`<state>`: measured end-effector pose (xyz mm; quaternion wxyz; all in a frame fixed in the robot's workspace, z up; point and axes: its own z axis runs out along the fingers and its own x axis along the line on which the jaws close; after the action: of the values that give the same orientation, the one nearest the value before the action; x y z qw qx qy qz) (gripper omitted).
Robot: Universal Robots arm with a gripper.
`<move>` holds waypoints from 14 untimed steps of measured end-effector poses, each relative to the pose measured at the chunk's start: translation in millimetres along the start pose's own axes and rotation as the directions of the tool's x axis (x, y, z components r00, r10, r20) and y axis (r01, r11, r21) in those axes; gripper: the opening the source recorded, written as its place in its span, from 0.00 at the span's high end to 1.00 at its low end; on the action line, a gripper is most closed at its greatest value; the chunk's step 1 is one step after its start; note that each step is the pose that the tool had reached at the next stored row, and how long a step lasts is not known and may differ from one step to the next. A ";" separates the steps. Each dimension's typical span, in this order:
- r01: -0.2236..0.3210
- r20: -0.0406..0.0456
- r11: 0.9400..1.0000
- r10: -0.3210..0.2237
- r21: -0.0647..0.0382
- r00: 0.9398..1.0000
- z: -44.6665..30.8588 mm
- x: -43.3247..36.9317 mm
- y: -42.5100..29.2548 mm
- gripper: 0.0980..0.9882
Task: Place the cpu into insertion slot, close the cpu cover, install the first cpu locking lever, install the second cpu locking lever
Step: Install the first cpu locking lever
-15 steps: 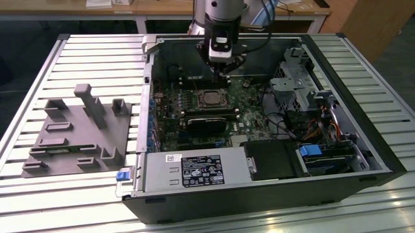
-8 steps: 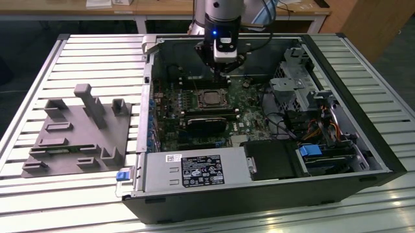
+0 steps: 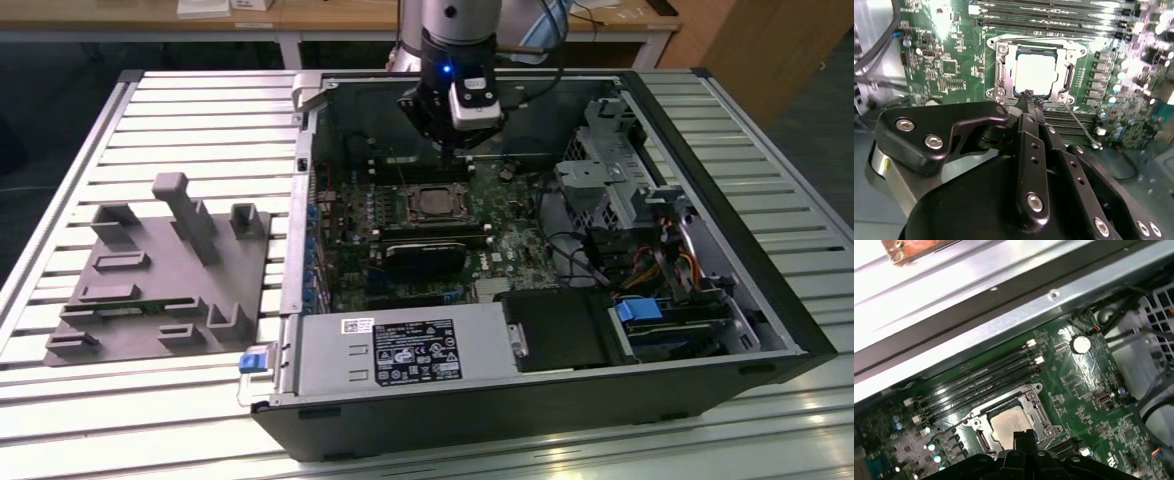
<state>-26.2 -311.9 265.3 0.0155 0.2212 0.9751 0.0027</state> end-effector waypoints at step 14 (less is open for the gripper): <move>0.139 -0.001 0.990 -0.139 -0.004 0.990 0.0 10.1 -4.8 0.99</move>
<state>-37.3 -311.9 264.9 0.0153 0.1529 0.9881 0.0038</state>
